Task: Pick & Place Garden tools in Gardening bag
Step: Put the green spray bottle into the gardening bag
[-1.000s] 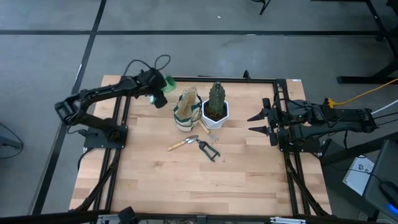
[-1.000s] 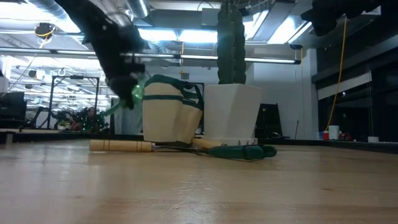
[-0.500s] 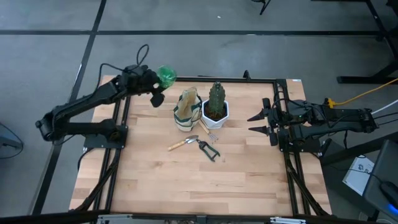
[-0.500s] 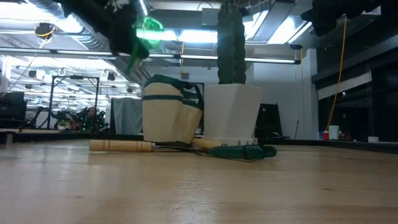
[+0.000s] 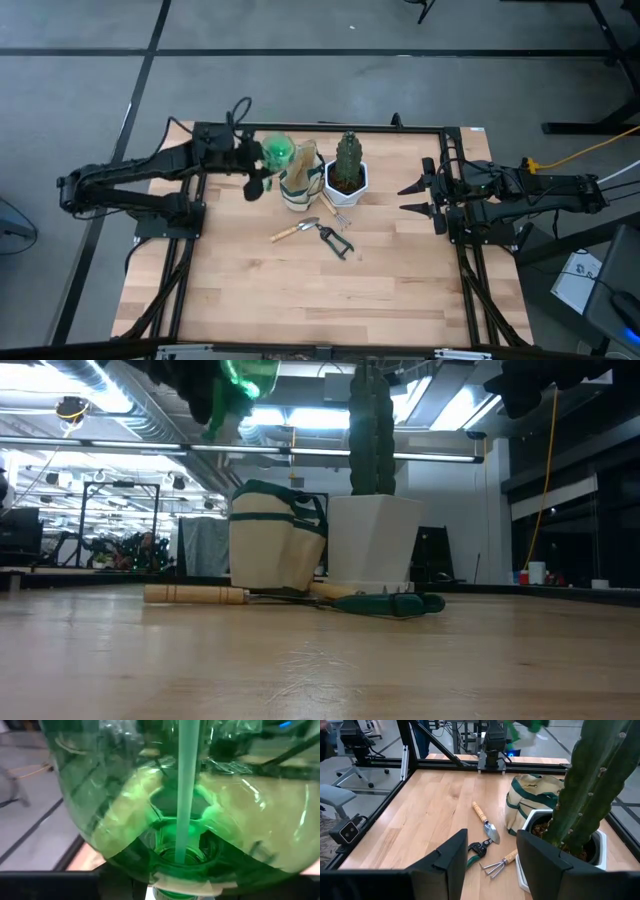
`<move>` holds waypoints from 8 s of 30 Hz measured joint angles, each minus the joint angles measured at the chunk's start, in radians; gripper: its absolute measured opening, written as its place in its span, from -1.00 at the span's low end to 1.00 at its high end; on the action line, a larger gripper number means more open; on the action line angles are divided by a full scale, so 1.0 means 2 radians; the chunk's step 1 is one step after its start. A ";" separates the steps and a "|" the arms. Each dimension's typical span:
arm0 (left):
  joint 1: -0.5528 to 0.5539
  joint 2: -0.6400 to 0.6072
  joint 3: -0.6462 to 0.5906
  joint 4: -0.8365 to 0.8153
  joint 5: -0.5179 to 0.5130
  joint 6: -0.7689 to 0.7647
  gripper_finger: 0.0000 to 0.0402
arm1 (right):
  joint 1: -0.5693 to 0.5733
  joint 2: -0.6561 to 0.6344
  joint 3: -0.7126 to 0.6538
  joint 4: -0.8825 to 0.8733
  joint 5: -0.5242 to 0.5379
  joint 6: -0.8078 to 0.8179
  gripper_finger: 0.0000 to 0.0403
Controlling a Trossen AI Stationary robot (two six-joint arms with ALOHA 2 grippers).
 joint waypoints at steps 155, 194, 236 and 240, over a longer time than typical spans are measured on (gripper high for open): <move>0.179 0.292 -0.110 0.560 0.301 0.029 -0.24 | 0.000 0.000 0.000 0.000 0.000 0.000 -0.15; 0.211 0.291 -0.110 0.543 0.283 -0.027 0.27 | 0.000 0.000 0.000 0.000 0.000 0.000 -0.15; 0.174 0.276 -0.110 0.504 0.279 0.020 0.47 | 0.000 0.000 0.000 0.000 0.000 0.000 -0.15; 0.174 0.261 -0.110 0.496 0.280 0.008 0.47 | 0.000 0.000 0.000 0.000 0.000 0.000 -0.15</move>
